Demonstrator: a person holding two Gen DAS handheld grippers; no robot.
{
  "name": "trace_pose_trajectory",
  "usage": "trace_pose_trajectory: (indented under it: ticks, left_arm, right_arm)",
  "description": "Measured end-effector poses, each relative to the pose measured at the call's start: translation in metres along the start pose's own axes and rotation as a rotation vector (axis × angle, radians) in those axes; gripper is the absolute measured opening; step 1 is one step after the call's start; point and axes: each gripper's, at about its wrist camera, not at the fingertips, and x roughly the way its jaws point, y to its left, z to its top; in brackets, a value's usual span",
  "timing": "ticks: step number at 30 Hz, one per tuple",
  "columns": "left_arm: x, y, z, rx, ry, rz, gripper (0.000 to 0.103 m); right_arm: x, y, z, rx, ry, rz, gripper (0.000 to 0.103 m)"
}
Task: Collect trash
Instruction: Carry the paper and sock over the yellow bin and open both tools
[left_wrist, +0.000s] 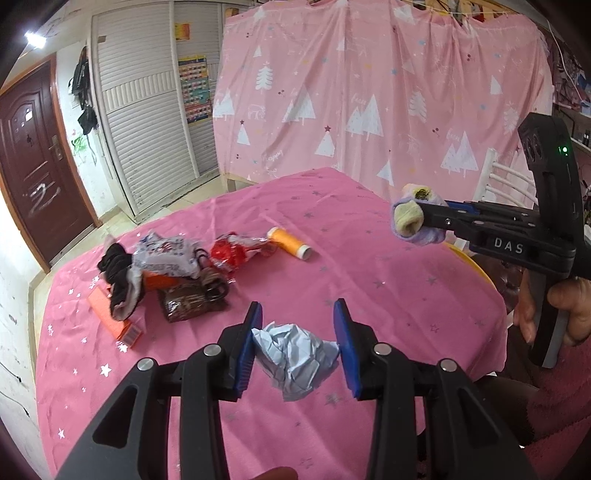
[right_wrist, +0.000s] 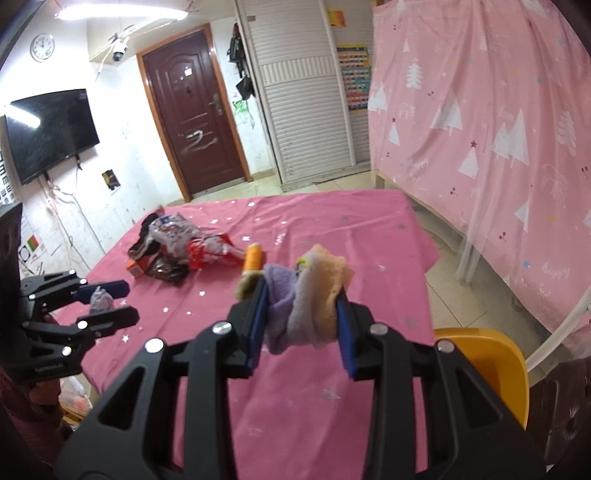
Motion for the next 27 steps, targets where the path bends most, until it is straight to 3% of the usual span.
trace_pose_trajectory:
  ticks: [7,14,21,27]
  left_arm:
    - [0.011,-0.021,0.009,0.033,0.015,-0.023,0.034]
    - [0.019,-0.052,0.030,0.069,0.010,-0.074,0.034]
    - [0.034,-0.097,0.060,0.115,0.042,-0.210,0.034]
    - [0.051,-0.140,0.076,0.169,0.061,-0.254,0.034]
  right_arm:
    - [-0.009,-0.030,-0.006,0.037,-0.009,-0.048,0.032]
    - [-0.024,-0.075,-0.018,0.085,0.002,-0.157,0.032]
    - [-0.025,-0.124,-0.043,0.165,0.048,-0.236,0.032]
    - [-0.018,-0.142,-0.053,0.192,0.080,-0.249,0.032]
